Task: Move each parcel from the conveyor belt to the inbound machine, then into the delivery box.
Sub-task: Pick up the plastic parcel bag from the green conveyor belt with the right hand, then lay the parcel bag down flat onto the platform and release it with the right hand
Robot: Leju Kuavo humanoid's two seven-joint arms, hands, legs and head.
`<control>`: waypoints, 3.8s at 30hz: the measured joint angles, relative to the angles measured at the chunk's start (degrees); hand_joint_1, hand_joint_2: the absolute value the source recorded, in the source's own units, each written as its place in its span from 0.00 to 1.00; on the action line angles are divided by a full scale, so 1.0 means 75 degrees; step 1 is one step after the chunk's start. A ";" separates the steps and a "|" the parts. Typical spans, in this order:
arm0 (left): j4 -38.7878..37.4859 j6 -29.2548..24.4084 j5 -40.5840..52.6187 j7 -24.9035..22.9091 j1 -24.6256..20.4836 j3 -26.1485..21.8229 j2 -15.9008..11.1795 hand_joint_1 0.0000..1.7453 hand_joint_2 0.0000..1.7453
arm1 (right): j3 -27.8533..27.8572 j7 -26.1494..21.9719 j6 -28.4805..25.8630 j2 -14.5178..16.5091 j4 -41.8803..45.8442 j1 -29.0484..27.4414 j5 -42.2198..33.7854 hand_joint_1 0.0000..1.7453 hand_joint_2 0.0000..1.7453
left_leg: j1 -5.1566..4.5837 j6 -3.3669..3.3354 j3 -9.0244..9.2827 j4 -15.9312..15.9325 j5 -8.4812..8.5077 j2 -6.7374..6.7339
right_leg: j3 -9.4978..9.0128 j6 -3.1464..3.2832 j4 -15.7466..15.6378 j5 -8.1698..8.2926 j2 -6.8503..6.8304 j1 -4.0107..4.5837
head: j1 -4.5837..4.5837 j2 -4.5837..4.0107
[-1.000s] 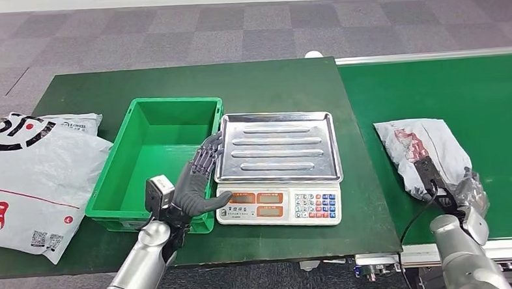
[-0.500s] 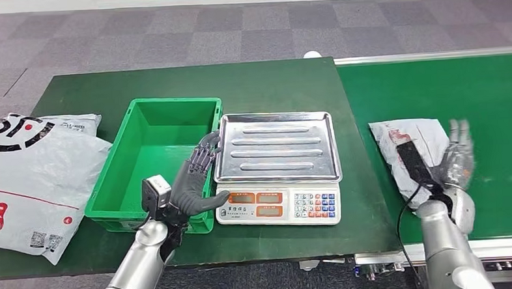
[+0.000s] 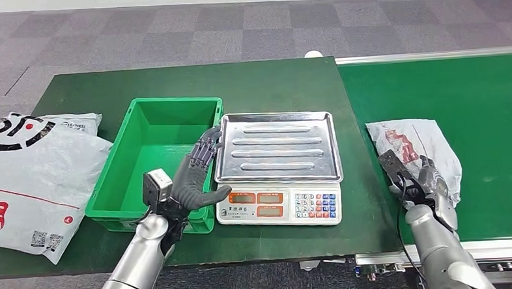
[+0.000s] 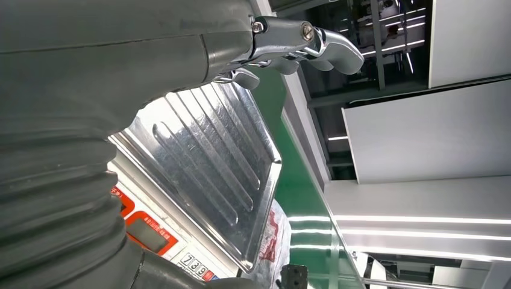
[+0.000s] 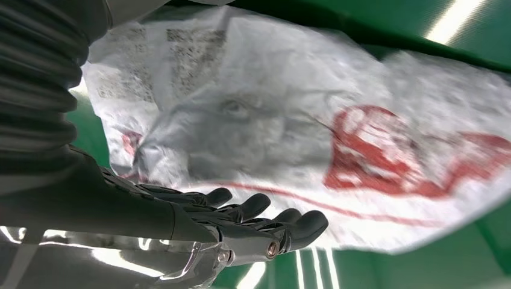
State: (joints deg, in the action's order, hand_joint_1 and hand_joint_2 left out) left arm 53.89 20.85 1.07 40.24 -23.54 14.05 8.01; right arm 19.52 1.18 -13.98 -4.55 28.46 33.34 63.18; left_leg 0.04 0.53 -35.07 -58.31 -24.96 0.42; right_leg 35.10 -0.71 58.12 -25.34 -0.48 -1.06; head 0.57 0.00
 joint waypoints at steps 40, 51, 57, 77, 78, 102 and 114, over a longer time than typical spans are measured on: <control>-0.0175 0.0127 -0.0023 0.0000 -0.0055 -0.0306 -0.0044 0.00 1.00 | -0.0205 0.1160 0.1030 -0.0122 -0.0694 0.0534 0.0364 1.00 1.00 | 0.0000 -0.0001 -0.0001 -0.0001 0.0000 0.0001 | 0.0000 0.0000 0.0000 0.0000 -0.0001 0.0000 | 0.0000 0.0000; -0.0323 0.0188 0.0001 0.0000 -0.0121 -0.0306 -0.0015 0.00 1.00 | -0.0207 0.0587 0.0543 -0.0174 -0.0599 0.0422 0.0168 1.00 1.00 | 0.0000 0.0000 -0.0001 -0.0001 -0.0001 0.0001 | 0.0002 0.0000 0.0000 0.0000 -0.0001 0.0000 | 0.0000 0.0000; -0.0306 0.0191 0.0001 0.0000 -0.0097 -0.0306 -0.0012 0.00 1.00 | -0.0200 -0.0465 -0.0410 -0.0143 -0.0155 0.0228 -0.0351 1.00 1.00 | 0.0000 -0.0001 -0.0004 -0.0001 -0.0001 0.0001 | 0.0002 0.0000 0.0000 0.0000 -0.0001 0.0000 | 0.0000 0.0000; -0.0087 0.0146 0.0000 0.0001 0.0013 -0.0304 0.0228 0.00 1.00 | -0.0290 -0.5510 -0.2923 0.0598 0.4578 -0.1314 -0.4996 1.00 1.00 | -0.0005 0.0001 -0.0020 0.0000 -0.0004 -0.0006 | 0.0023 0.0000 0.0001 0.0001 0.0004 -0.0007 | 0.0000 0.0000; -0.0087 0.0146 -0.0004 0.0001 0.0002 -0.0302 0.0258 0.00 1.00 | -0.0448 -0.5521 -0.3013 0.0600 0.4845 -0.1301 -0.5024 1.00 1.00 | -0.0005 0.0001 -0.0021 0.0000 -0.0003 -0.0009 | 0.0024 0.0000 0.0001 0.0002 0.0007 -0.0007 | 0.0000 0.0000; -0.0291 0.0106 -0.0076 0.0000 -0.0108 -0.0133 0.0651 0.00 1.00 | -0.3672 -0.5539 -0.2755 0.1034 0.3949 0.0128 -0.2959 1.00 1.00 | 0.0000 0.0005 -0.0020 0.0001 0.0004 -0.0022 | 0.0027 0.0003 0.0004 0.0009 0.0031 0.0002 | 0.0000 0.0000; -0.0375 0.0087 -0.0145 0.0000 -0.0193 -0.0079 0.0672 0.00 1.00 | -0.5983 -0.5443 -0.1763 0.1805 0.1291 0.0865 -0.2116 1.00 1.00 | 0.0018 0.0021 -0.0017 0.0001 0.0014 -0.0024 | 0.0028 0.0015 0.0004 0.0016 0.0036 0.0014 | 0.0000 0.0000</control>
State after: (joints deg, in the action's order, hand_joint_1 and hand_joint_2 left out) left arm 51.08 21.50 -0.02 40.24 -24.99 13.46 13.04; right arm -25.36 -39.65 -27.20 8.98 38.14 39.83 47.32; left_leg 0.17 0.68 -35.20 -58.30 -24.85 0.24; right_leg 35.31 -0.60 58.15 -25.21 -0.21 -0.95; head 0.57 0.00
